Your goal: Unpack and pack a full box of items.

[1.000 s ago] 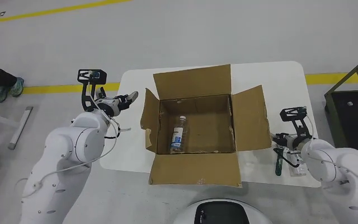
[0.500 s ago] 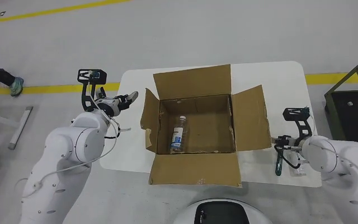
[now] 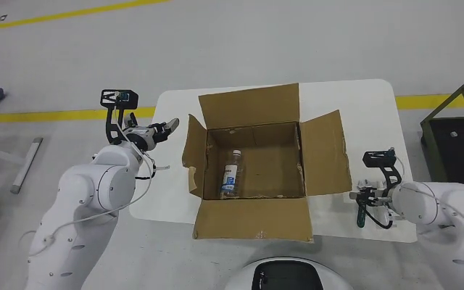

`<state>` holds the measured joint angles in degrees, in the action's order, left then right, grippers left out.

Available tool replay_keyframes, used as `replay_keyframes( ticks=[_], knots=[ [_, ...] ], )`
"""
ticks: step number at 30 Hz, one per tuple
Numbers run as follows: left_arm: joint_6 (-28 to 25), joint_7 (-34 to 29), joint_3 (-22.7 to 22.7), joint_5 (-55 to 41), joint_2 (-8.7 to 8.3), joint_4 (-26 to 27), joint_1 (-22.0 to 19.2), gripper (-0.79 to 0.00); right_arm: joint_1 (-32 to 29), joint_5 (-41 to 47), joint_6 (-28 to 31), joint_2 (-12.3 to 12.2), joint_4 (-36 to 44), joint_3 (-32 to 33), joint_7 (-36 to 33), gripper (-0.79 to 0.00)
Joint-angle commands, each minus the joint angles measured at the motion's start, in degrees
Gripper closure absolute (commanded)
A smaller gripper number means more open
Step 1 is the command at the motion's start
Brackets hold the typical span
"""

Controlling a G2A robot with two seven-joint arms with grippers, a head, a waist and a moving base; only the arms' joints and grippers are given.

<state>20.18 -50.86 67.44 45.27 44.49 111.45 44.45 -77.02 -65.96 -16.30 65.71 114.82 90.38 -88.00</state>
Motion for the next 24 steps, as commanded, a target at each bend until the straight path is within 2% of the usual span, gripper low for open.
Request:
replay_keyframes(
  ticks=[1, 8, 11, 16, 24],
  knots=[
    [0.00, 0.00, 0.00, 0.00, 0.00, 0.00, 0.00, -0.785, 0.02, 0.00, 0.00, -0.01, -0.01, -0.01, 0.00, -0.785],
    [0.00, 0.00, 0.00, 0.00, 0.00, 0.00, 0.00, -0.785, 0.02, 0.00, 0.00, -0.01, -0.01, -0.01, 0.00, -0.785],
    [0.00, 0.00, 0.00, 0.00, 0.00, 0.00, 0.00, -0.785, -1.18, 1.46, 0.80, 0.13, -0.21, -0.95, 2.32, -0.785],
    [0.00, 0.00, 0.00, 0.00, 0.00, 0.00, 0.00, -0.785, -1.37, 0.60, -0.75, 0.26, 0.37, -3.01, 1.85, -0.785],
    [0.00, 0.00, 0.00, 0.00, 0.00, 0.00, 0.00, -0.785, 0.24, -1.61, -1.20, 1.05, -3.45, -5.80, 1.21, -0.785]
  ],
)
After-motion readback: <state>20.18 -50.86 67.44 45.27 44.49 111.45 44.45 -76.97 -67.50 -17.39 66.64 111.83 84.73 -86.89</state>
